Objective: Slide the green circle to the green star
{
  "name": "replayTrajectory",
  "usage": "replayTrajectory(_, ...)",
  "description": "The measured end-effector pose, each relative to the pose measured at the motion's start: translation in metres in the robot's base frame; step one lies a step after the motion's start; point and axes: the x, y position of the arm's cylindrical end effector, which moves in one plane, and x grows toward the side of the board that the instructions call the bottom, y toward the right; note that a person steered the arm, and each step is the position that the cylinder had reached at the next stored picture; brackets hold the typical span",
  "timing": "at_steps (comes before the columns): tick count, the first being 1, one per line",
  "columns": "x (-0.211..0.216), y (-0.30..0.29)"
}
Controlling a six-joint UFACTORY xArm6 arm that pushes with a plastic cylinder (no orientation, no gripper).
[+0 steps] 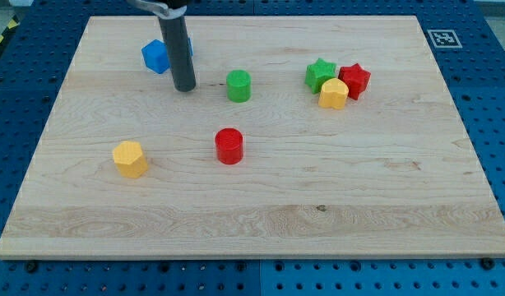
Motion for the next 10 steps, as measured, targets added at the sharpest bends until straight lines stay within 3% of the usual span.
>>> replayTrajectory(2,0.000,0.054)
replayTrajectory(10,-0.002,0.084)
